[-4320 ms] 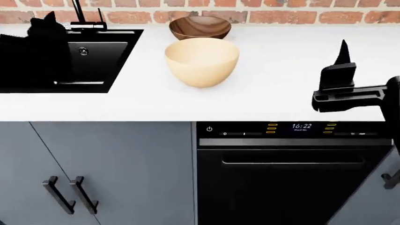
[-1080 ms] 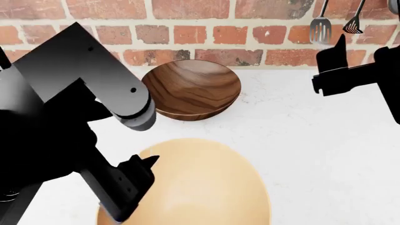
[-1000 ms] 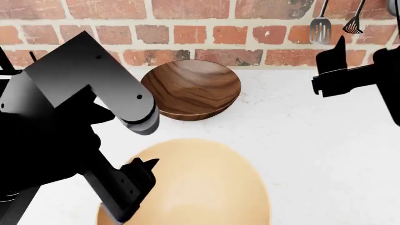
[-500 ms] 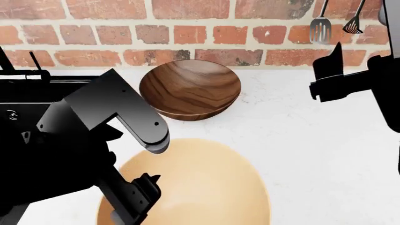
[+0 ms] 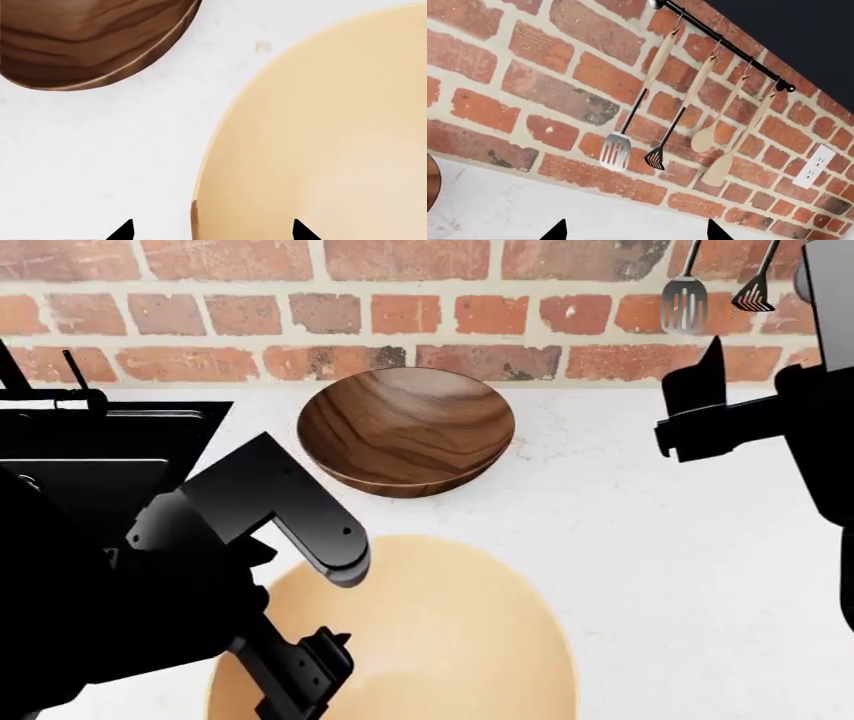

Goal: Stack the bowls in the sink.

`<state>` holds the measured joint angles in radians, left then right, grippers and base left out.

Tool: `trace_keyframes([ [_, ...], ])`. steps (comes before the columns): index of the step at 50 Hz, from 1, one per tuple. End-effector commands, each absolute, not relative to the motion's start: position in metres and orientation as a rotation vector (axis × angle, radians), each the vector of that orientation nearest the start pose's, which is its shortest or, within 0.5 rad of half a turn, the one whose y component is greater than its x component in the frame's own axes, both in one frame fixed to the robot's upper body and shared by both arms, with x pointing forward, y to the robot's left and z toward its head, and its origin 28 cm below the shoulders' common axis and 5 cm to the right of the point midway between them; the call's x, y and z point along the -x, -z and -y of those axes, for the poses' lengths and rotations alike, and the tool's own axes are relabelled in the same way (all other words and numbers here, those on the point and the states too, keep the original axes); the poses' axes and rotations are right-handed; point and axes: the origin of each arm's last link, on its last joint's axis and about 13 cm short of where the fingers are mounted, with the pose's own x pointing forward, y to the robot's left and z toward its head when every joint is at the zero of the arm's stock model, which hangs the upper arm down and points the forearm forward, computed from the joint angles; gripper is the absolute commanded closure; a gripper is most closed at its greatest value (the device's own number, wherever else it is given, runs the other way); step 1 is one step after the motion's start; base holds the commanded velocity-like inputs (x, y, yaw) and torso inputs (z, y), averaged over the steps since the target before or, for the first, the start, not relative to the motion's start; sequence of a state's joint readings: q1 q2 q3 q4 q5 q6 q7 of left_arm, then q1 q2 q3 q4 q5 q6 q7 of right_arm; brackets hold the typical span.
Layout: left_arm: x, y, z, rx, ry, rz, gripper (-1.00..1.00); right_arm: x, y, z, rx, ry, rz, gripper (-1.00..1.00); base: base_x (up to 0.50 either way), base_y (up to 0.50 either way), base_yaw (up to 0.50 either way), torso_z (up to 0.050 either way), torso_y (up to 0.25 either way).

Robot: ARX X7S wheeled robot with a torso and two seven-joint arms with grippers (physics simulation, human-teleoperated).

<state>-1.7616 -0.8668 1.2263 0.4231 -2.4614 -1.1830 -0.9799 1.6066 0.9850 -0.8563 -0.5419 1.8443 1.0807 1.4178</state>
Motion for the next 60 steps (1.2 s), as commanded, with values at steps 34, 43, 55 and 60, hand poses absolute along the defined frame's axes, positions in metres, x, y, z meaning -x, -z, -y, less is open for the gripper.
trace_keyframes([
  [34,-0.188,-0.283,-0.23,-0.465,0.624,-0.767,1.0,-0.204,-0.316,0.137,0.498,0.266,0.004,-1.0,0.0,0.0,0.0,-0.001,0.0],
  [43,-0.187,-0.293,-0.23,-0.418,0.635,-0.718,1.0,-0.204,-0.315,0.138,0.494,0.27,0.003,-1.0,0.0,0.0,0.0,-0.001,0.0],
  [55,-0.189,-0.336,-0.24,-0.229,0.469,-0.487,1.0,-0.204,-0.317,0.138,0.482,0.276,0.004,-1.0,0.0,0.0,0.0,-0.001,0.0],
  [60,-0.185,-0.355,-0.247,-0.138,0.41,-0.404,1.0,-0.206,-0.317,0.138,0.481,0.277,0.002,-1.0,0.0,0.0,0.0,0.0,0.0],
])
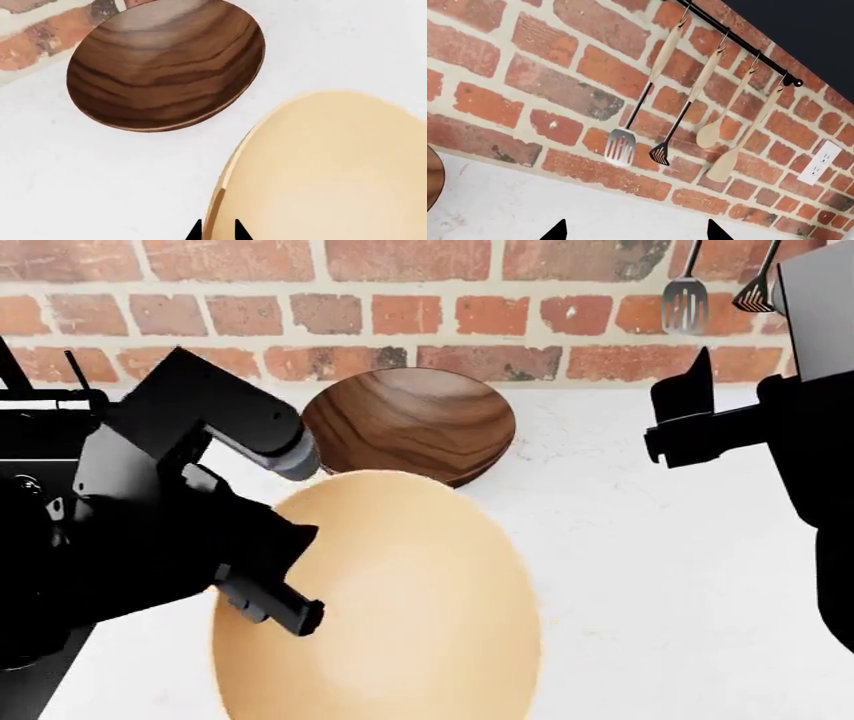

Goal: Stack the bowls in the sink.

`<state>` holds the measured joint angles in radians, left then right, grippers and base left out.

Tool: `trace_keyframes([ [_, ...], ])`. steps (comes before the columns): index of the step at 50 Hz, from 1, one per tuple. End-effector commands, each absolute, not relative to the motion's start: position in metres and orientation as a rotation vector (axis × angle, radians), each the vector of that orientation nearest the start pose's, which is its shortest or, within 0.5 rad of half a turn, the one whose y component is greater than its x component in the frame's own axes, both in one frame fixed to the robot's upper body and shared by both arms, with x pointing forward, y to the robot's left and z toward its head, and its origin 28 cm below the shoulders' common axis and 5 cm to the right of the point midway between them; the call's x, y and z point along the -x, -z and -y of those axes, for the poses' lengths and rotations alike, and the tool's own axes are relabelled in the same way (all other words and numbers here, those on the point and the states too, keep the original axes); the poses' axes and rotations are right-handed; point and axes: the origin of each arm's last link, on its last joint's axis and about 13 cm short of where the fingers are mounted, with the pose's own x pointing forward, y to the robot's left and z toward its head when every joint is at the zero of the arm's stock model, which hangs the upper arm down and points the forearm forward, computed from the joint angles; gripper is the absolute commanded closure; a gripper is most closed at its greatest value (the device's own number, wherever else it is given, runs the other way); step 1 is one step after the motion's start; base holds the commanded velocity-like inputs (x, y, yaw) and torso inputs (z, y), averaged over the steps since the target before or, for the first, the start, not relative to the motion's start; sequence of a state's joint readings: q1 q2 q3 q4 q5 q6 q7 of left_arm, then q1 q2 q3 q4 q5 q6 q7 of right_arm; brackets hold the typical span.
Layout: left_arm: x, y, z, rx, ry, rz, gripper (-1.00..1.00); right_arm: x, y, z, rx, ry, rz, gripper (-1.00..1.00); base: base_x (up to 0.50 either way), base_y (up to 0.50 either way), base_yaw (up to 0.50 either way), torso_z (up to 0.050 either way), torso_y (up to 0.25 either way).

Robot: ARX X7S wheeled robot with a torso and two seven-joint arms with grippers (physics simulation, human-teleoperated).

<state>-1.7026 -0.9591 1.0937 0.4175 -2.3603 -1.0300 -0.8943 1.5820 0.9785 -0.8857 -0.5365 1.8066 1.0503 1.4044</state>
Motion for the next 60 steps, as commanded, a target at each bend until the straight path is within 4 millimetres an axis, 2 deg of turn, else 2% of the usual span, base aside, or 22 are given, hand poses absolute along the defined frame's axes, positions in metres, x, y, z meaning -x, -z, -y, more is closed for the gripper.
trace_keyframes([
  [1,-0.185,-0.358,-0.249,-0.124,0.397,-0.391,1.0,-0.206,-0.317,0.138,0.48,0.279,0.002,-1.0,0.0,0.0,0.0,0.0,0.0],
  [16,-0.165,-0.386,-0.268,0.031,0.265,-0.243,1.0,-0.207,-0.321,0.139,0.461,0.302,0.009,-1.0,0.0,0.0,0.0,0.0,0.0],
  [28,-0.151,-0.397,-0.29,0.115,0.107,-0.155,1.0,-0.217,-0.331,0.132,0.389,0.303,0.019,-1.0,0.0,0.0,0.0,0.0,0.0],
  [40,-0.142,-0.405,-0.307,0.146,-0.037,-0.096,1.0,-0.237,-0.357,0.114,0.282,0.253,0.009,-1.0,0.0,0.0,0.0,0.0,0.0],
  [50,-0.141,-0.408,-0.31,0.142,-0.074,-0.063,1.0,-0.255,-0.374,0.097,0.222,0.181,-0.046,-1.0,0.0,0.0,0.0,0.0,0.0],
  [60,-0.133,-0.413,-0.315,0.14,-0.088,-0.018,1.0,-0.276,-0.378,0.082,0.14,0.111,-0.184,-1.0,0.0,0.0,0.0,0.0,0.0],
])
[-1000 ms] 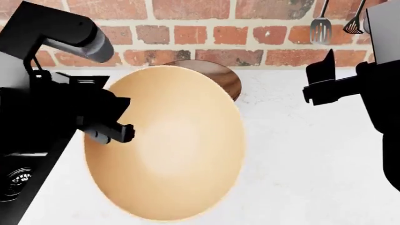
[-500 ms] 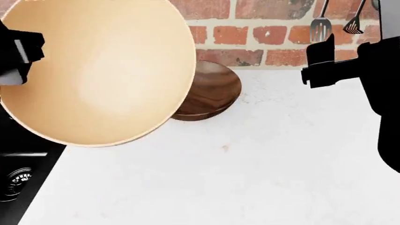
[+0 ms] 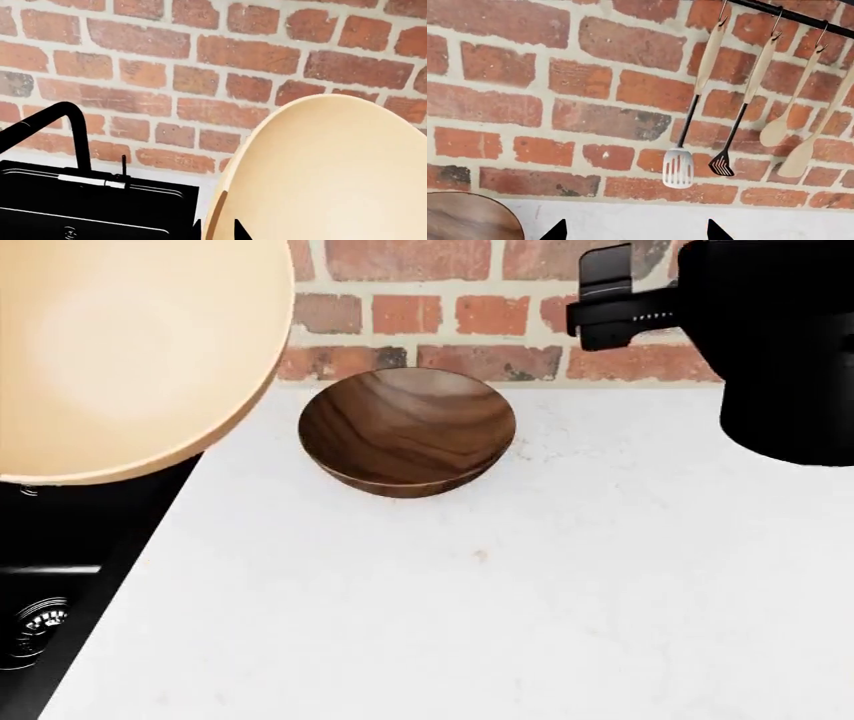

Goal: Stack the bowls in the sink.

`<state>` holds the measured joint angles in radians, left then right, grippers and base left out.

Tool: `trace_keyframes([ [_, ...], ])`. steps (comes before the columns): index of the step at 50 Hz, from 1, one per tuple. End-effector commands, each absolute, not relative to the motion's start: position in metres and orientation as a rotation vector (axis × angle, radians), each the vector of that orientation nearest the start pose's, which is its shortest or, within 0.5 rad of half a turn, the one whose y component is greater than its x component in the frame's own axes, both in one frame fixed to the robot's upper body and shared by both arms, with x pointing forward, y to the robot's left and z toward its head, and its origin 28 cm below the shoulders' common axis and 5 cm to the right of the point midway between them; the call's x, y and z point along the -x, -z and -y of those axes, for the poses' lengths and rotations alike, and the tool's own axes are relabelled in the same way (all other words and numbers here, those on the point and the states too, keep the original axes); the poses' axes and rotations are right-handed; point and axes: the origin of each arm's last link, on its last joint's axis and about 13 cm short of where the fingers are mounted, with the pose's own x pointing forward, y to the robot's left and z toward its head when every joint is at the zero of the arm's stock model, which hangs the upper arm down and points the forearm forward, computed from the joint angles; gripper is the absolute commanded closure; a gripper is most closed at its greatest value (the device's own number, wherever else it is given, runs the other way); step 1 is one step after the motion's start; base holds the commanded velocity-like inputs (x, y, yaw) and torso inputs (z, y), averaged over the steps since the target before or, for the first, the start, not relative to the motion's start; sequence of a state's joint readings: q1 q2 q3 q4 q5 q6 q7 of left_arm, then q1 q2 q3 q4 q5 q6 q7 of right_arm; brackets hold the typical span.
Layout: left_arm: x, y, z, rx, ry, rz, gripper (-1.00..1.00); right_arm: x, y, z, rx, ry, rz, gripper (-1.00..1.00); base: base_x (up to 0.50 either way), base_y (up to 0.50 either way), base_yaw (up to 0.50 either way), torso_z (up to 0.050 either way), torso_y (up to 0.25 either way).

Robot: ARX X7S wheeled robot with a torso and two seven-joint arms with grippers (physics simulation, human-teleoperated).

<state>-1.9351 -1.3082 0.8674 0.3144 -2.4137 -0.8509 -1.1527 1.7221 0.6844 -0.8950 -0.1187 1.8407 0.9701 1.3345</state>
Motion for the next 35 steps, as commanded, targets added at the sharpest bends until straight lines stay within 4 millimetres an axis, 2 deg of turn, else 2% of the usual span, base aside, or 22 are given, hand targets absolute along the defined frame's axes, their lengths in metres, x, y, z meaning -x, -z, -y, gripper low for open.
trace_keyframes([
  [1,-0.133,-0.413,-0.315,0.135,-0.088,-0.016,1.0,-0.279,-0.377,0.081,0.122,0.097,-0.207,-1.0,0.0,0.0,0.0,0.0,0.0],
  [17,-0.132,-0.417,-0.314,0.117,-0.072,0.017,1.0,-0.315,-0.364,0.067,-0.033,0.021,-0.328,-1.0,0.0,0.0,0.0,0.0,0.0],
  [35,-0.135,-0.413,-0.314,0.112,-0.059,0.015,1.0,-0.342,-0.332,0.05,-0.131,-0.029,-0.419,-1.0,0.0,0.0,0.0,0.0,0.0],
])
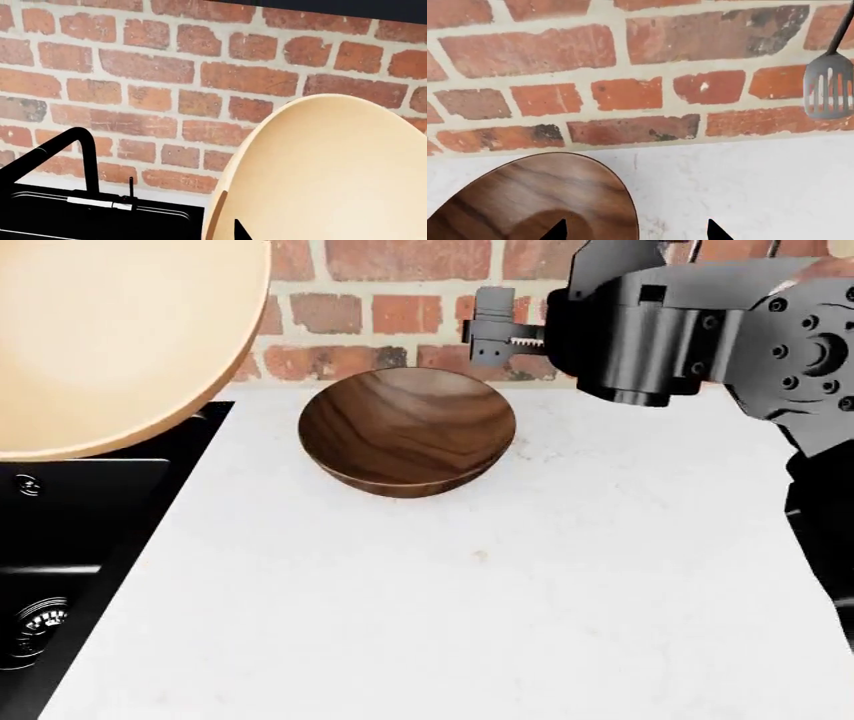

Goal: Stack the bowls in the sink.

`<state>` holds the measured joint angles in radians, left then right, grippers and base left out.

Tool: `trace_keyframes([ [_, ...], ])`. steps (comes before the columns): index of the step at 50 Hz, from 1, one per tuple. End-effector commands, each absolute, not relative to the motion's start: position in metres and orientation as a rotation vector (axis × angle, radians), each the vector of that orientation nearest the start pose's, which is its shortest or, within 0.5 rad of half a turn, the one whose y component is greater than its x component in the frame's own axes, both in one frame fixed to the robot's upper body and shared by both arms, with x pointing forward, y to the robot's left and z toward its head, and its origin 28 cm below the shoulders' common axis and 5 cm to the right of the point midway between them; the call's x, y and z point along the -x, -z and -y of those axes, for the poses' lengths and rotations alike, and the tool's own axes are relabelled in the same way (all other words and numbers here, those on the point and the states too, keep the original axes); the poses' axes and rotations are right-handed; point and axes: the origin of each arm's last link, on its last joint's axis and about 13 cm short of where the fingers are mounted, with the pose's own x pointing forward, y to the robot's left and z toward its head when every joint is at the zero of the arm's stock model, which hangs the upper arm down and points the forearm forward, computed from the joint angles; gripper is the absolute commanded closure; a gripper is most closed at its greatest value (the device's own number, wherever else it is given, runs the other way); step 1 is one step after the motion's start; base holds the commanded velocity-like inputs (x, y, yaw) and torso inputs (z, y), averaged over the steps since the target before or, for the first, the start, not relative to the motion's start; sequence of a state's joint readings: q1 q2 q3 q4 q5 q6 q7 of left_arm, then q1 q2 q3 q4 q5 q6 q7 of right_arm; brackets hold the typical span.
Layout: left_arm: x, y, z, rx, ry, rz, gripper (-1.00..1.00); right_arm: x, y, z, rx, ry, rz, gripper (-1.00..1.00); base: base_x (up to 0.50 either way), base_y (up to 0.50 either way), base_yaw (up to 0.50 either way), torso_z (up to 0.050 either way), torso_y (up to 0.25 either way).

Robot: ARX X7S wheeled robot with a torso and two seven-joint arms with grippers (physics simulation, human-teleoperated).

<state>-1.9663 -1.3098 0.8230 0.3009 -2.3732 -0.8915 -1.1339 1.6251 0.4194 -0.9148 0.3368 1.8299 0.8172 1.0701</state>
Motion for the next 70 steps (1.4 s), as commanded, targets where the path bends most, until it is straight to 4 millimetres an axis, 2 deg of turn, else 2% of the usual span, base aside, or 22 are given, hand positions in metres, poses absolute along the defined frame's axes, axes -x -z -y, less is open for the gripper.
trace_keyframes([
  [1,-0.135,-0.412,-0.314,0.112,-0.059,0.014,1.0,-0.343,-0.33,0.049,-0.134,-0.03,-0.423,-1.0,0.0,0.0,0.0,0.0,0.0],
  [22,-0.138,-0.408,-0.314,0.107,-0.052,0.007,1.0,-0.36,-0.293,0.039,-0.114,-0.012,-0.488,-1.0,0.0,0.0,0.0,0.0,0.0],
  [42,-0.139,-0.406,-0.315,0.102,-0.049,-0.002,1.0,-0.368,-0.27,0.036,-0.105,0.006,-0.537,-1.0,0.0,0.0,0.0,0.0,0.0],
  [70,-0.138,-0.406,-0.314,0.1,-0.052,-0.001,1.0,-0.37,-0.255,0.039,-0.116,0.009,-0.608,-1.0,0.0,0.0,0.0,0.0,0.0],
])
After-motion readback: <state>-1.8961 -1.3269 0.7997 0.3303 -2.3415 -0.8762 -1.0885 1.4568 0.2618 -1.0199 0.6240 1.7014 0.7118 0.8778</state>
